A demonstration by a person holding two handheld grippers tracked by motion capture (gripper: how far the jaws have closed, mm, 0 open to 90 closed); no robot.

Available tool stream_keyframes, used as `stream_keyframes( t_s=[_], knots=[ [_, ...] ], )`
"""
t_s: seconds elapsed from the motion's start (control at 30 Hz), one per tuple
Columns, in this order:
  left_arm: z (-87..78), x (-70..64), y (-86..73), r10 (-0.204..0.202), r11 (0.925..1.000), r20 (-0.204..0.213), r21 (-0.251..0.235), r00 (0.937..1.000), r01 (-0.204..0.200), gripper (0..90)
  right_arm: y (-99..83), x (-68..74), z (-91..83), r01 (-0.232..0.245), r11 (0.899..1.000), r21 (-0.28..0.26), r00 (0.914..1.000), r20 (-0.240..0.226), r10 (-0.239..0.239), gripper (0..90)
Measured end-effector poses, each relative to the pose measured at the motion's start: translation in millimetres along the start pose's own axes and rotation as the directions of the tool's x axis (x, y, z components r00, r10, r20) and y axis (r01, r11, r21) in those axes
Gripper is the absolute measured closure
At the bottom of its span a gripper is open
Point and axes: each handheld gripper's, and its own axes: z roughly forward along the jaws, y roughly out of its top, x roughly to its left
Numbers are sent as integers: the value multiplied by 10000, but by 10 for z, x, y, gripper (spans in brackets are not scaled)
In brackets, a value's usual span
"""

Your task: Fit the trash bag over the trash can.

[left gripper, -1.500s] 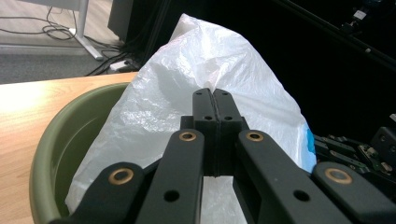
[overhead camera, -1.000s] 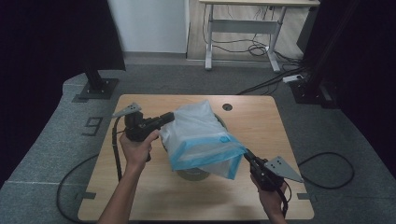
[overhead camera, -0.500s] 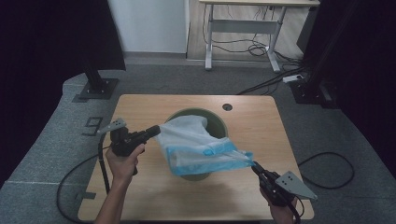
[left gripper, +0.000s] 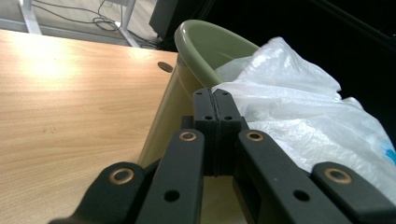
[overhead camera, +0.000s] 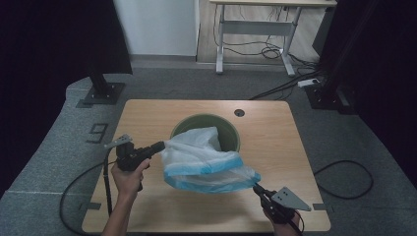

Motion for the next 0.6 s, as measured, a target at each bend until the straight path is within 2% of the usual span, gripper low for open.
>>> stream_keyframes(
  t_s=[0.1,0.17,0.23,0.33,0.43,0.5,0.6],
  knots=[
    [26,-18,9,114,9999,-116,38,9999,-114,900,-60,44,62,93,9995,301,9998,-189,-88,889],
    [14,-33,9,202,9998,-163,12,9997,-202,900,-54,56,26,35,9996,287,9995,-324,-26,884],
    [-10,-38,8,227,9997,-161,-24,9996,-228,900,-23,38,-92,-291,9996,45,9989,-373,292,774],
    [-44,-40,15,225,9997,-170,-76,9996,-226,900,30,9,-306,-716,9969,-320,9970,-331,705,712],
    [-59,-51,24,169,9998,-95,-138,9998,-171,900,117,-48,-519,-1302,9882,-809,9910,-424,1271,679],
    [-58,-63,28,208,9997,-100,-103,9997,-209,900,212,-81,-607,-1314,9847,-1145,9912,-334,1284,652],
    [-52,-68,32,195,9998,-89,-91,9998,-195,900,395,-142,-619,-1091,9842,-1395,9940,-154,1080,606]
  ],
)
